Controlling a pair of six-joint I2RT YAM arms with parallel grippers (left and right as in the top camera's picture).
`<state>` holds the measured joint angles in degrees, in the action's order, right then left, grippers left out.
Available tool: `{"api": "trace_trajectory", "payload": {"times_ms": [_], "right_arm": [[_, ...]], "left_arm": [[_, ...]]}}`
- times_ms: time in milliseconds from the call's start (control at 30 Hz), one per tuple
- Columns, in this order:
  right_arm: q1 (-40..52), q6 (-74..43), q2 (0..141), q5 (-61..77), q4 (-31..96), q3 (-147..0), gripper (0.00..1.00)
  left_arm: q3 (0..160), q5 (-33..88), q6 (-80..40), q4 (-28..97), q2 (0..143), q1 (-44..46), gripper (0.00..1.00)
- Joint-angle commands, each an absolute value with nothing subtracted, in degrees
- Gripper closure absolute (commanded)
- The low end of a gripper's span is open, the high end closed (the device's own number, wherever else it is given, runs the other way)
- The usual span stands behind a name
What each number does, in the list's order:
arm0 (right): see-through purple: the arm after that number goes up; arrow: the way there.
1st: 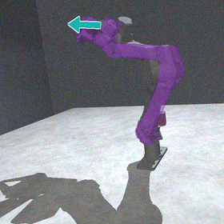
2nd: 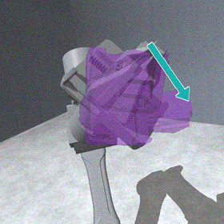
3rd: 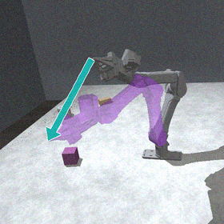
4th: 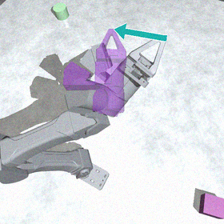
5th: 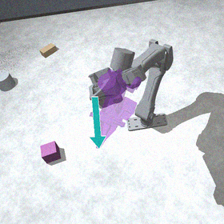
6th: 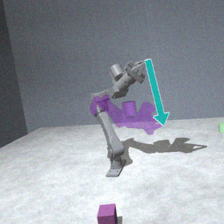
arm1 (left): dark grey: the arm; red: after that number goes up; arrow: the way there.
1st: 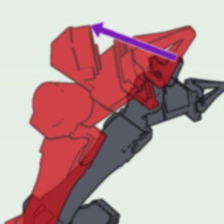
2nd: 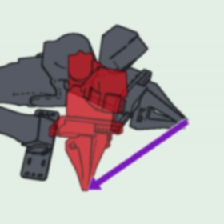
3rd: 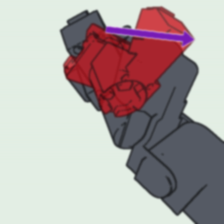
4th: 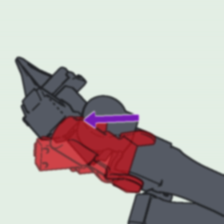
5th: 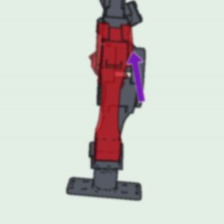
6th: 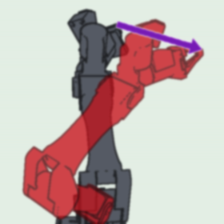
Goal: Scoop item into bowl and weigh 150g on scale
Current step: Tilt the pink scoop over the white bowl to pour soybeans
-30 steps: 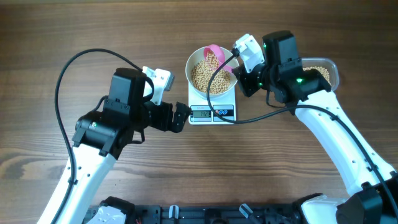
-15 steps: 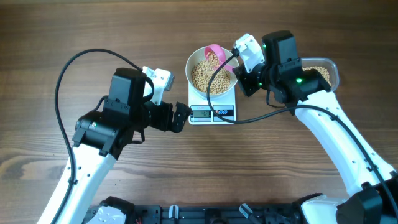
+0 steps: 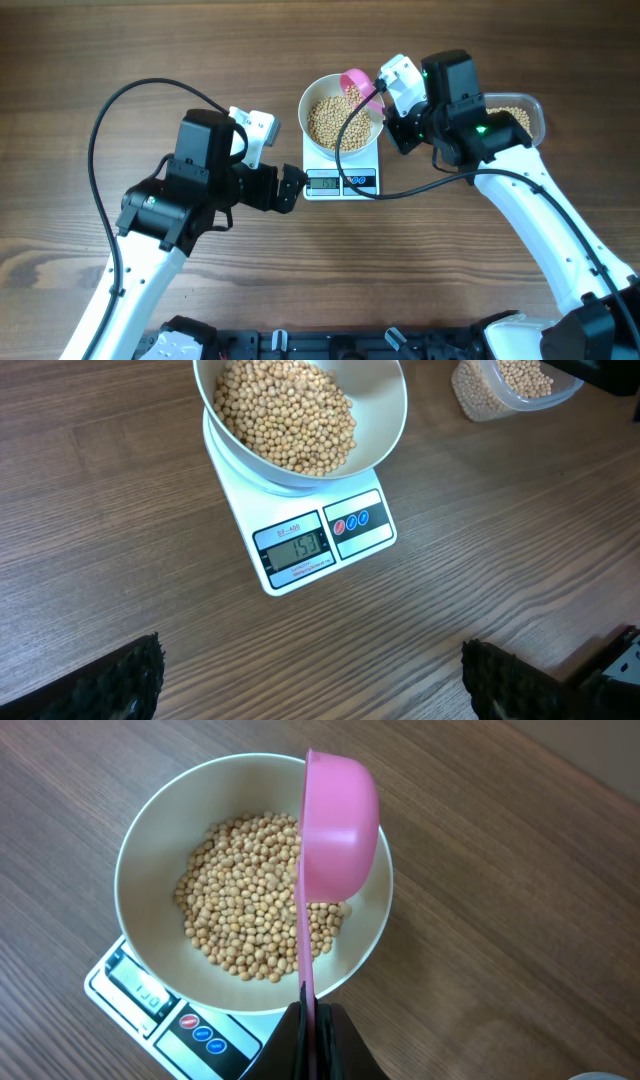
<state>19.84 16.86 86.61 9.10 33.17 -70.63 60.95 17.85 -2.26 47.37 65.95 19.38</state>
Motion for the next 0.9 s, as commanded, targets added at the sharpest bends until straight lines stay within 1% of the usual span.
{"api": "trace_trajectory", "payload": {"times_ms": [0, 433, 700, 867], "right_arm": [[20.1, 17.7, 85.6, 11.3, 33.3, -70.5, 0.96], [20.0, 14.0, 85.6, 14.3, 33.0, -70.5, 0.96], [19.9, 7.4, 85.6, 14.6, 33.0, -70.5, 0.96], [19.8, 7.2, 85.6, 17.6, 32.9, -70.6, 0.96]], "left_arm": [[61.0, 18.4, -2.6, 47.4, 65.6, 19.0, 0.00], [61.0, 18.4, -2.6, 47.4, 65.6, 19.0, 0.00], [61.0, 18.4, -2.6, 47.4, 65.6, 19.0, 0.00], [61.0, 18.4, -2.6, 47.4, 65.6, 19.0, 0.00]]}}
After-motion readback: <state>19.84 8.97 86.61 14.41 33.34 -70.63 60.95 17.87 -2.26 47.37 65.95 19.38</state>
